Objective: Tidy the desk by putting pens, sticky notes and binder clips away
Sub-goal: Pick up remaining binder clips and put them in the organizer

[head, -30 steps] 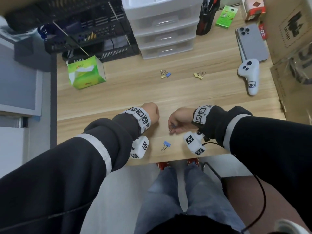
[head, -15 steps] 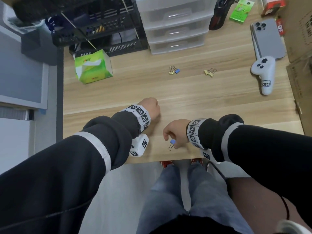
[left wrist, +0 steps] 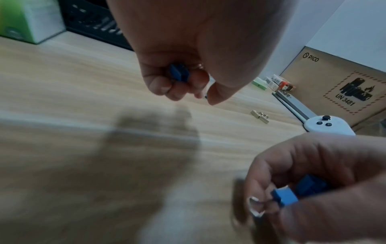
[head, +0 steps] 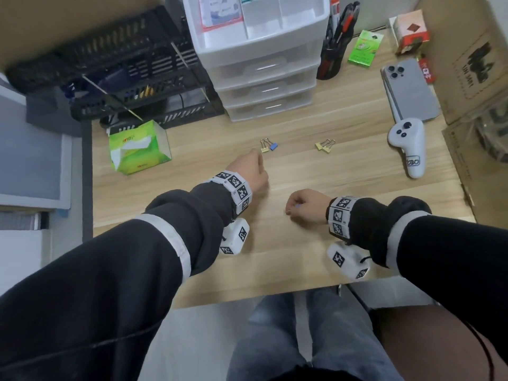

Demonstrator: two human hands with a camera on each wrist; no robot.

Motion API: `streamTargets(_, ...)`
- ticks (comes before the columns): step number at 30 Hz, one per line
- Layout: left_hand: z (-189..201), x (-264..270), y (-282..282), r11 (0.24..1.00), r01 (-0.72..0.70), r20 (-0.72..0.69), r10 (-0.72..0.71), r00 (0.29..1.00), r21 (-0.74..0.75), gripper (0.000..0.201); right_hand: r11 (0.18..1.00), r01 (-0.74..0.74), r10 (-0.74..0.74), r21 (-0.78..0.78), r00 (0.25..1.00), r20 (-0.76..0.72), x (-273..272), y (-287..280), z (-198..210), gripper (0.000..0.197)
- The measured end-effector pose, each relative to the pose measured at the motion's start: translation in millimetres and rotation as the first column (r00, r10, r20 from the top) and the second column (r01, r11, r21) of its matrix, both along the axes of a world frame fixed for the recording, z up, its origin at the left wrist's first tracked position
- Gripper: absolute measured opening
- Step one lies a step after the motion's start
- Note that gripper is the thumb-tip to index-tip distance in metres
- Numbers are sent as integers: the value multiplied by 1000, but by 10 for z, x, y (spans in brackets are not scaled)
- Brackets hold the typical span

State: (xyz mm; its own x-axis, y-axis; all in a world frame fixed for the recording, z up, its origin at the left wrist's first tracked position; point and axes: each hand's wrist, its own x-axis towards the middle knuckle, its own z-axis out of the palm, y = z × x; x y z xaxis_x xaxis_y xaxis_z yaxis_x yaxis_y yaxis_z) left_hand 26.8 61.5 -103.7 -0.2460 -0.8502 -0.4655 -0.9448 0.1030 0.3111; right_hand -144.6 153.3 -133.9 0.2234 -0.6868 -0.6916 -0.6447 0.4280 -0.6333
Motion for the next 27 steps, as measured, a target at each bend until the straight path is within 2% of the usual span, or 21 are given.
streamTargets(3,27,-147,-177,999,36,44,-34,998,-38,30,966,248,-251,71,968,30,-231,-115,2,28)
streamTargets(5,12,-262,-282,996,78,83,-74,994,-48,32,959,274,-276,70,961,23,-399,-158,49,30)
streamTargets(10,-14,-485,-501,974,225,239,-210,948,-37,40,923,373,-379,97,924,54,-718,-122,-47,14)
streamTargets(14,-62,-562,-600,942,334,365,-318,875,18,42,869,476,-492,137,862,121,-800,-128,25,18)
streamTargets(17,-80,-597,-657,917,398,400,-375,837,27,42,862,484,-501,151,857,120,-814,-142,71,18)
streamTargets(19,-61,-621,-667,910,413,386,-378,842,-9,31,865,473,-494,169,861,118,-827,-171,80,22)
streamTargets(21,-16,-645,-629,919,390,315,-353,881,-63,23,833,488,-533,262,835,136,-844,-235,78,26)
streamTargets(24,100,-713,-529,927,369,156,-355,922,-72,22,735,513,-612,443,784,106,-854,-392,50,44)
streamTargets(27,252,-815,-412,903,428,4,-428,904,-38,22,632,551,-709,546,694,120,-807,-567,86,41)
